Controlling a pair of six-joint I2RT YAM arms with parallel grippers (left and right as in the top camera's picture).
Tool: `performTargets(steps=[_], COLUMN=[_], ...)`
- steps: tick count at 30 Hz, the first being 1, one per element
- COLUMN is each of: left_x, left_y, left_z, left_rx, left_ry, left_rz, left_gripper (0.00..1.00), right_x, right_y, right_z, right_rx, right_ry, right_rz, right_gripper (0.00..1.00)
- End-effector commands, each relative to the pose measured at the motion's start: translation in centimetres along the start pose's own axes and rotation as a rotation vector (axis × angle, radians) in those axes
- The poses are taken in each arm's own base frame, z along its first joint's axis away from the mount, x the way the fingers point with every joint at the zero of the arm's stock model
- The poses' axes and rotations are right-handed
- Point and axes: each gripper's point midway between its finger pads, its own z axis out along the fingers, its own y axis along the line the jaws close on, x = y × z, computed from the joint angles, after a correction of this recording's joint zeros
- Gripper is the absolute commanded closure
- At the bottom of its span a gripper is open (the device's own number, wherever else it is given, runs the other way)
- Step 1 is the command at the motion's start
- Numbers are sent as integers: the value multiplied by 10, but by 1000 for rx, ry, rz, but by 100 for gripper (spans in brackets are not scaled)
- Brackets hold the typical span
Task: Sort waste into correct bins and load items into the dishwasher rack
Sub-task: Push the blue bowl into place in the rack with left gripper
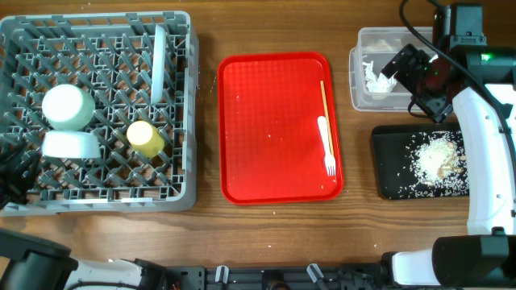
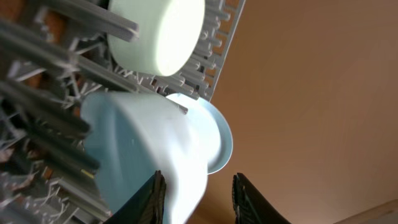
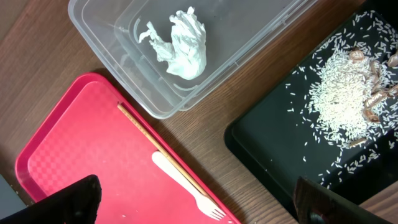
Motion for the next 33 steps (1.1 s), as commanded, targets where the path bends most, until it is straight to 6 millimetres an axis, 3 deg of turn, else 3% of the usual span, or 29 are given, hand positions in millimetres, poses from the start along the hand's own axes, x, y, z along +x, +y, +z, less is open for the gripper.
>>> performTargets(steps=[1, 3, 6, 9, 13, 15, 20, 23, 29, 33], left_x=[-14, -16, -10, 5, 55, 69, 73, 66, 54, 44], left_y=[20, 33, 31, 22, -12, -12, 26, 44, 50, 61], left_z=[-20, -29, -29, -18, 11, 23, 33, 29, 25, 35], left_rx=[-68, -142, -160, -176, -186, -341, -779, -932, -993, -1013], left_ry=[-79, -119, -116, -77, 27, -15, -160, -239, -290, -267], left_rz=[-47, -73, -79, -24, 192, 304, 402, 394, 395, 383], left_gripper=[64, 64, 69, 96, 96, 96, 96, 96, 96, 96], right_x=[-8, -8, -8, -8, -8, -8, -8, -8, -8, -8], right_y=[0, 0, 0, 0, 0, 0, 0, 0, 0, 0], right_z=[-14, -14, -13, -13, -14, -14, -14, -14, -13, -14], right_rx=[-14, -14, -14, -14, -14, -14, -14, -14, -13, -14], right_ry=[-47, -47, -47, -47, -47, -47, -47, -47, -47, -47], right_rz=[20, 20, 20, 20, 20, 20, 20, 20, 20, 20], right_gripper=[0, 0, 0, 0, 0, 0, 0, 0, 0, 0])
